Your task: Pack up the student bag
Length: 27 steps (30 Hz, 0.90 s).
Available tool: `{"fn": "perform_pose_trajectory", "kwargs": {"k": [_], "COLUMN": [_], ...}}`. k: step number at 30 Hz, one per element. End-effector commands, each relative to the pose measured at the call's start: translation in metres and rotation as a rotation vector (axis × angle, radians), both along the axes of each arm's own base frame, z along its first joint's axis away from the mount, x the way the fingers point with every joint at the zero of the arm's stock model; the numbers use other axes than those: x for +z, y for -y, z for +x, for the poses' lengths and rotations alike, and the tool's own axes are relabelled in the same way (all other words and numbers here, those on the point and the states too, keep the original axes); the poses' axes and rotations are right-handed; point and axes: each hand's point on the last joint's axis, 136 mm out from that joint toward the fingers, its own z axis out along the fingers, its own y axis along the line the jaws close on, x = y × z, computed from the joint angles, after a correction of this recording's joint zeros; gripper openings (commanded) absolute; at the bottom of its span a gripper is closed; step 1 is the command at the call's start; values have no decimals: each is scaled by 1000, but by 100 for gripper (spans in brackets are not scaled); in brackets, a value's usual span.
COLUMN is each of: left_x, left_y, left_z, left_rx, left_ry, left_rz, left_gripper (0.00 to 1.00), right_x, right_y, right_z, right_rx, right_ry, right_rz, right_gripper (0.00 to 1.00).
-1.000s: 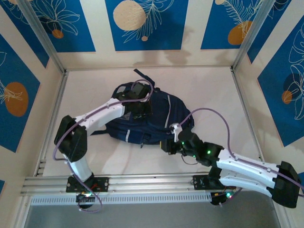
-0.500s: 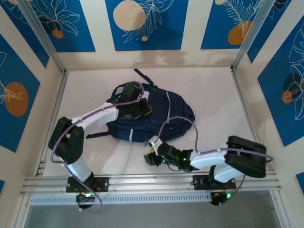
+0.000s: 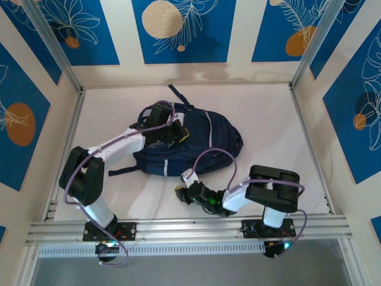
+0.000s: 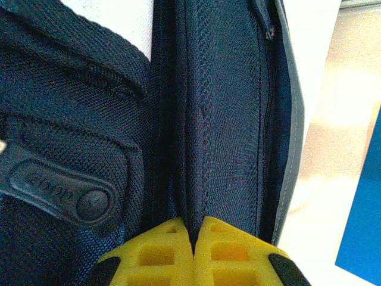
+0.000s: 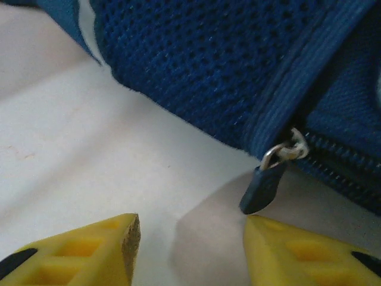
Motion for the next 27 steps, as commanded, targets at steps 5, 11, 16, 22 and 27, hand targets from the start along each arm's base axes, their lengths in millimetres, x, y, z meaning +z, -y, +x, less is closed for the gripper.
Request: {"fn": "perform_pose_trajectory", "kwargs": {"k": [5,11,16,22,27], "left_x": [28,23,21,42,90], "left_y": [-5,-4,-6,-10,-32], "left_z": [16,16,18,19,4], "left_rx": [35,22,15,-36,-46], "left_ry": [87,86,98,180,317], "left_rz": [-55,-46,-14,37,122], "left_gripper": [0,0,0,37,58], "right_x": [-21,-31,-28,-23,-17], "right_y": [26,21,41,50,43], "right_z": [23,20,20,16,11], "right_rx": [-103,-63,-92,-69,-17], "right_ry": [35,0,20,17,-12], "right_rz": [-67,-88,-113,-148,-141], "right_gripper": [41,21,2,0,0]}}
